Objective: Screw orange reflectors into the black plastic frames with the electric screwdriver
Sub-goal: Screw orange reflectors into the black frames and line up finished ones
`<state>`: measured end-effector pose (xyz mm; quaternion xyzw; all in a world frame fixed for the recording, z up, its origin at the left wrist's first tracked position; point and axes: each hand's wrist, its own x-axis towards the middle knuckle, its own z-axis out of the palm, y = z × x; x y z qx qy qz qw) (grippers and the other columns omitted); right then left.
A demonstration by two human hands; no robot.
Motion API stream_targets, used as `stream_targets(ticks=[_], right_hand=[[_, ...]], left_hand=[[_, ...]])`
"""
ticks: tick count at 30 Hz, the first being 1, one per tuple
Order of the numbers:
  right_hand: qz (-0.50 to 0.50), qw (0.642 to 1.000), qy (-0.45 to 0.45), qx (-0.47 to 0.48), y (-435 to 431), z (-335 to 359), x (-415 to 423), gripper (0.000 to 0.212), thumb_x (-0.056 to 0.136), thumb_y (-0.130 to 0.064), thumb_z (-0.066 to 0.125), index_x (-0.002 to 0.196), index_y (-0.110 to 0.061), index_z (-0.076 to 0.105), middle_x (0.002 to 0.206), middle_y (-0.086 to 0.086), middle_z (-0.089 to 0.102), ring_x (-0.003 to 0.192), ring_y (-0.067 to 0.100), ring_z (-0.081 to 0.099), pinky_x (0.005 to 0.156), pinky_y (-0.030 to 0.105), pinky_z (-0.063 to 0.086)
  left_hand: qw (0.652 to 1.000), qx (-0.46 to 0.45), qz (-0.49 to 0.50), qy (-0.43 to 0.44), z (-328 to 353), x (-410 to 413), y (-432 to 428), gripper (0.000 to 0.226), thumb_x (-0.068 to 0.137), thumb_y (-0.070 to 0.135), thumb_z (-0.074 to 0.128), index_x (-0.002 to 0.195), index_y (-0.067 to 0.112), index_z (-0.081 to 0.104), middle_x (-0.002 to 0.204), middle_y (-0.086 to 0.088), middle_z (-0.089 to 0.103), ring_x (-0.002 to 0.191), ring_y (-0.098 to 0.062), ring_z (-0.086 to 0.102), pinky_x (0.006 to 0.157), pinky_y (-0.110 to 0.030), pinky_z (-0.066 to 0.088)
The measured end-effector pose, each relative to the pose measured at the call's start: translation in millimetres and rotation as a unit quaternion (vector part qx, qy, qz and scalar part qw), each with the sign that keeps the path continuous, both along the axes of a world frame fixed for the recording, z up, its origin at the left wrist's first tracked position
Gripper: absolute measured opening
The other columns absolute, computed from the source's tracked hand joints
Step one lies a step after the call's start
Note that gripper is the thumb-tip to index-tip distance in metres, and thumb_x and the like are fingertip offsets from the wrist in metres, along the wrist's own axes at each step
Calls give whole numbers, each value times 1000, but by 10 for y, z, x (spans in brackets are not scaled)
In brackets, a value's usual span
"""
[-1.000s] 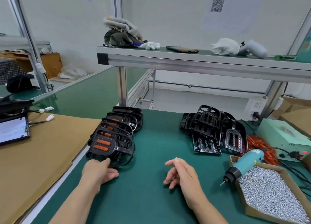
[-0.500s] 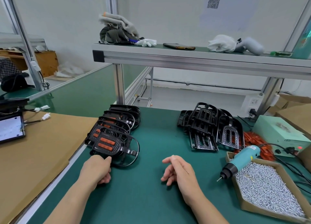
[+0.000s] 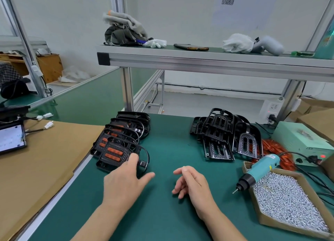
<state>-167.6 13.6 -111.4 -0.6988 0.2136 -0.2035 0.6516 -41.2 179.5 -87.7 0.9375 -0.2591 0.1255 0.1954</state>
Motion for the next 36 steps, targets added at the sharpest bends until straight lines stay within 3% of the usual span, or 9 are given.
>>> stream_targets(ticks=[4,9,16,26,29,32,36], right_hand=[[-1,1000,1,-2,0,12,-5,30,108,-22,41,98,-10,68,63,10,65,61,31,64,57,34,48],[2,1000,2,5,4,9,1,30,108,-22,41,98,-10,67,64,10,64,61,26,66,54,31,48],[2,1000,8,1,-11,-10,-3,31,108,-24,42,96,-15,68,65,11,66,61,27,65,57,32,48],[1,999,12,-32,42,38,-40,27,106,-19,44,94,-17,68,64,8,66,59,25,63,59,33,50],[-3,996,2,-92,113,125,-61,23,103,-19,50,90,-26,67,66,4,68,61,21,64,60,30,54],[-43,984,-20,-171,31,341,-52,17,98,-20,57,89,-31,66,72,-3,70,70,19,67,68,38,57],[-175,950,-34,-256,-581,704,-2,19,94,-13,60,89,-30,67,83,-9,68,82,11,66,76,32,54]], left_hand=[[998,46,-3,-36,-74,70,-5,33,93,54,58,87,25,43,79,7,62,74,-18,64,57,-30,37],[997,11,-22,-75,-188,168,55,27,87,24,73,71,14,54,66,1,63,55,-30,61,50,-30,41],[997,-3,-9,-77,-294,245,113,18,83,8,75,75,8,59,69,-3,62,54,-31,58,46,-31,41],[992,-66,-31,-106,-353,204,86,29,76,21,84,85,14,57,60,7,57,49,-22,57,42,-25,36],[987,-76,-55,-134,-364,171,12,22,86,31,66,85,14,52,54,8,51,44,-21,53,40,-25,34],[984,-64,-82,-146,-379,127,-99,30,86,42,44,82,14,53,51,7,49,42,-21,52,40,-24,28],[972,-73,-115,-192,-415,78,-247,28,88,38,45,77,14,56,53,6,49,43,-21,53,40,-26,29]])
